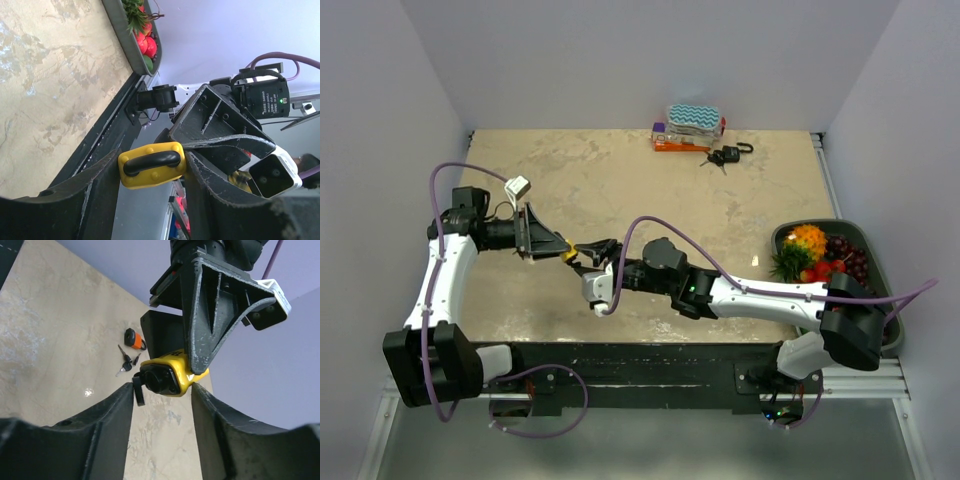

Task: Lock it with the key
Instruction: Adjust the lock.

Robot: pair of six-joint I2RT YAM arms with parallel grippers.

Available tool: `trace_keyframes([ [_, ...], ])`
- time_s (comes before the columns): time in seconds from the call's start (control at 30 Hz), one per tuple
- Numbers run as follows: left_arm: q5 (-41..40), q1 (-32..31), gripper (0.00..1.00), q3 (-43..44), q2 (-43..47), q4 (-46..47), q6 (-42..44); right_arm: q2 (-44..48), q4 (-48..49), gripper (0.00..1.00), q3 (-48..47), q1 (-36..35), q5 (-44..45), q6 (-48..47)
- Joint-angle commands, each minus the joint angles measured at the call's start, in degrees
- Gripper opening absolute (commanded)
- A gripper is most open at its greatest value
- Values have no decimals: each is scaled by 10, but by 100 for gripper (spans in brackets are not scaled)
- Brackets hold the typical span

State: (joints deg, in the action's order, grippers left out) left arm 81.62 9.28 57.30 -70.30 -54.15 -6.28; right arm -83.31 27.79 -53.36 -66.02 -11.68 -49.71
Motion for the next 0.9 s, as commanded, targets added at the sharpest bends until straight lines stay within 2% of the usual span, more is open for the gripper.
trace_keyframes([
  [0.0,129,3,0,-6,22,-10,0,4,25,48,-27,-2,-7,-4],
  [0.33,116,1,0,-9,29,-10,0,-5,-2,43,-51,-1,-13,30],
  [0.6,103,-8,0,-13,32,-9,-2,-20,-5,43,-71,-2,-26,47],
  [0.87,106,-11,0,-15,30,-9,-2,-21,-17,50,-69,-2,-35,44],
])
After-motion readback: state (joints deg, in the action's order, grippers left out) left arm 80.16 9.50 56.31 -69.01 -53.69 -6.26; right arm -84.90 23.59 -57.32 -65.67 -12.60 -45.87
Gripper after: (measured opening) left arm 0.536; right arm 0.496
